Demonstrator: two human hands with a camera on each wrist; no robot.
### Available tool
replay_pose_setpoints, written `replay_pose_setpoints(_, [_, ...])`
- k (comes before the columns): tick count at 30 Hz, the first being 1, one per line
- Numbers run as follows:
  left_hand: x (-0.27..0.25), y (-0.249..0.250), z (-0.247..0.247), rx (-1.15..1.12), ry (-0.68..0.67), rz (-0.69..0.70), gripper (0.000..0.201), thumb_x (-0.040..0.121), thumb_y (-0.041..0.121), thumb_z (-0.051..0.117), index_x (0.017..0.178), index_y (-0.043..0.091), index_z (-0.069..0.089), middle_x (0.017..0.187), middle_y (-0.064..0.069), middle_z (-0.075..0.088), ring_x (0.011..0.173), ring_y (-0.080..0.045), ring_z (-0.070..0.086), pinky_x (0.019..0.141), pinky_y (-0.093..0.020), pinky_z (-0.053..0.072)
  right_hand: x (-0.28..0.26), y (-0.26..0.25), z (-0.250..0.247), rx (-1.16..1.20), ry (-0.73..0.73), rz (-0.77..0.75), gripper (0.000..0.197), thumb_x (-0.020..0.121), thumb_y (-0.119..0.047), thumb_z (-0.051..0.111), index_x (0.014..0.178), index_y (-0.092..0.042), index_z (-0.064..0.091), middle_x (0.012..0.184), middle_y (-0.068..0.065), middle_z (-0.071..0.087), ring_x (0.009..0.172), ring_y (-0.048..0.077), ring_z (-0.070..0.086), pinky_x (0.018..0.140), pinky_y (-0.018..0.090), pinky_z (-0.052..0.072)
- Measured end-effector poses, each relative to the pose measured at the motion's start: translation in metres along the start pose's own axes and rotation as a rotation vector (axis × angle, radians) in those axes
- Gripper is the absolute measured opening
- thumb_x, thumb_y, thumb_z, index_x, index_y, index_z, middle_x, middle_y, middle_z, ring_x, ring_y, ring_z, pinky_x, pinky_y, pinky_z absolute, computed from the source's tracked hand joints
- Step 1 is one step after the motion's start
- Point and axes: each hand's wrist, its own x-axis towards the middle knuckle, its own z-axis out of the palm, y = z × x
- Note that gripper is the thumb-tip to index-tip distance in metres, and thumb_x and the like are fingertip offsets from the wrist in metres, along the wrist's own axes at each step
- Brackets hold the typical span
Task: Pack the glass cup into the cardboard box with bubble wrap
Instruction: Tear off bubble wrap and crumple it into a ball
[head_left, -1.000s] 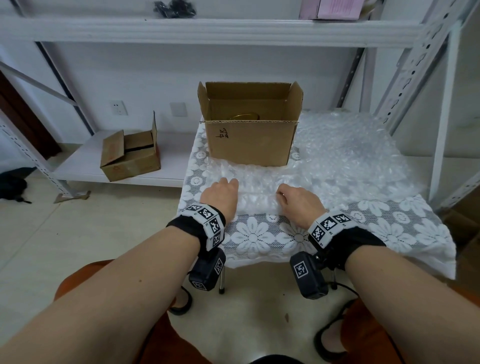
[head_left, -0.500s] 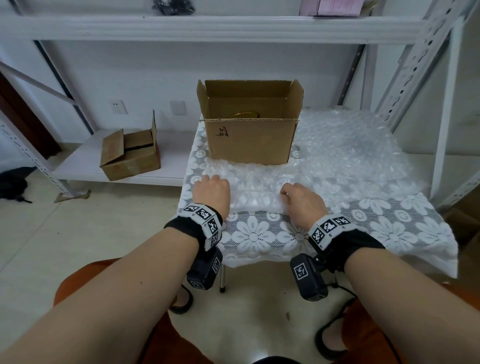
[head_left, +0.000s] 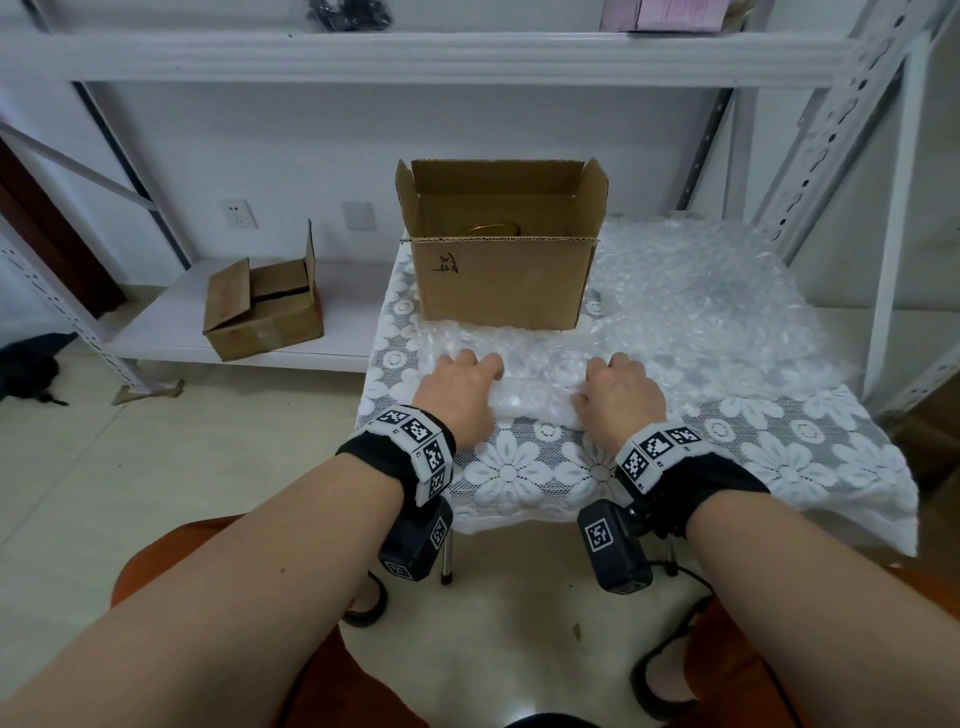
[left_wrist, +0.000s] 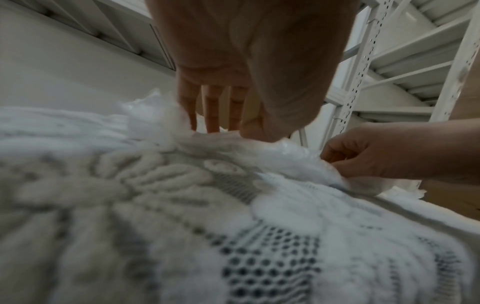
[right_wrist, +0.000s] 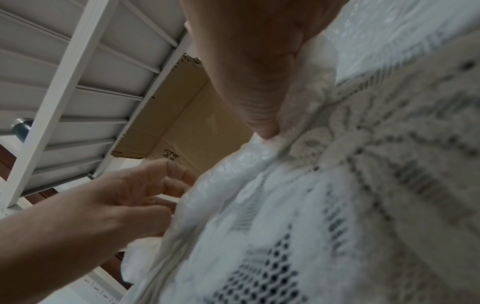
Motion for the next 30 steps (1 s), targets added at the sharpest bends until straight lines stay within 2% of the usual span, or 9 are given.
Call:
replay_pose_setpoints(4, [0.001, 0.006, 0.004, -0.024, -0.047, 0.000, 0.048, 0.077, 0.019, 0.060, 0.122, 0.021, 0.046, 0.123, -0.006, 0.048, 0.112, -0.023, 0.042, 0.088, -0.036, 0.047, -0.001, -0.001, -0.003, 0.001, 0.072, -0.125, 0.028, 0.089, -0.014, 0.054, 0.116, -0.011, 0.055, 0.118, 0.009, 0.052, 0.110, 0.026, 0.046, 0.092, 0.036, 0.037])
replay_pose_setpoints(6, [0.001, 0.006, 0.005, -0.023, -0.038, 0.007, 0.049, 0.076, 0.019, 0.064, 0.122, 0.020, 0.047, 0.123, -0.006, 0.045, 0.113, -0.023, 0.041, 0.085, -0.032, 0.046, -0.004, -0.004, -0.006, 0.134, 0.090, -0.252, 0.019, 0.089, -0.012, 0.054, 0.107, -0.012, 0.058, 0.113, 0.004, 0.054, 0.106, 0.021, 0.047, 0.092, 0.031, 0.039])
replay_pose_setpoints(9, [0.002, 0.006, 0.007, -0.007, 0.007, 0.012, 0.046, 0.078, 0.012, 0.065, 0.121, 0.018, 0.048, 0.123, -0.007, 0.042, 0.113, -0.022, 0.039, 0.079, -0.026, 0.042, -0.011, -0.011, -0.008, 0.259, 0.006, -0.340, 0.017, 0.090, -0.023, 0.054, 0.104, -0.015, 0.057, 0.110, -0.001, 0.053, 0.105, 0.016, 0.048, 0.092, 0.030, 0.043])
replay_pose_setpoints(12, [0.003, 0.006, 0.009, -0.001, 0.025, 0.019, 0.043, 0.081, 0.008, 0.061, 0.121, 0.018, 0.048, 0.121, -0.008, 0.044, 0.113, -0.023, 0.042, 0.078, -0.026, 0.041, -0.013, -0.008, -0.004, 0.278, -0.054, -0.325, 0.030, 0.085, -0.034, 0.062, 0.108, -0.018, 0.054, 0.114, -0.003, 0.050, 0.105, 0.015, 0.046, 0.092, 0.032, 0.043])
replay_pose_setpoints(14, [0.003, 0.005, 0.009, -0.003, 0.023, 0.018, 0.042, 0.083, 0.010, 0.060, 0.122, 0.018, 0.048, 0.121, -0.008, 0.046, 0.112, -0.023, 0.044, 0.077, -0.027, 0.041, -0.013, -0.005, -0.003, 0.259, -0.076, -0.316, 0.032, 0.083, -0.034, 0.065, 0.110, -0.020, 0.053, 0.114, -0.003, 0.050, 0.105, 0.016, 0.046, 0.091, 0.033, 0.043])
replay_pose_setpoints(18, [0.004, 0.003, 0.008, -0.017, 0.021, 0.000, 0.041, 0.085, 0.021, 0.061, 0.124, 0.020, 0.050, 0.121, -0.007, 0.048, 0.113, -0.023, 0.047, 0.080, -0.029, 0.042, -0.012, -0.003, -0.003, 0.250, -0.068, -0.326, 0.029, 0.087, -0.026, 0.060, 0.114, -0.018, 0.056, 0.114, -0.001, 0.055, 0.108, 0.018, 0.049, 0.093, 0.032, 0.042])
replay_pose_setpoints(22, [0.005, 0.003, 0.006, -0.007, 0.006, -0.028, 0.043, 0.086, 0.031, 0.058, 0.127, 0.020, 0.050, 0.126, -0.007, 0.049, 0.115, -0.023, 0.049, 0.086, -0.033, 0.045, -0.011, -0.003, -0.004, 0.269, -0.065, -0.321, 0.029, 0.091, -0.026, 0.054, 0.117, -0.015, 0.059, 0.113, 0.000, 0.059, 0.106, 0.016, 0.050, 0.092, 0.031, 0.043])
replay_pose_setpoints(27, [0.004, 0.003, 0.006, 0.001, 0.010, -0.038, 0.042, 0.086, 0.035, 0.054, 0.126, 0.021, 0.052, 0.126, -0.005, 0.049, 0.115, -0.022, 0.051, 0.086, -0.035, 0.045, -0.011, -0.004, -0.004, 0.293, -0.083, -0.305, 0.029, 0.092, -0.027, 0.052, 0.117, -0.013, 0.059, 0.110, 0.001, 0.057, 0.105, 0.017, 0.051, 0.092, 0.030, 0.042])
replay_pose_setpoints(30, [0.003, 0.003, 0.005, 0.002, 0.037, -0.036, 0.040, 0.089, 0.035, 0.049, 0.124, 0.019, 0.055, 0.125, -0.005, 0.047, 0.113, -0.021, 0.051, 0.084, -0.034, 0.045, -0.010, -0.005, -0.005, 0.312, -0.091, -0.287, 0.028, 0.093, -0.027, 0.051, 0.114, -0.011, 0.060, 0.106, 0.001, 0.055, 0.100, 0.017, 0.051, 0.085, 0.027, 0.041])
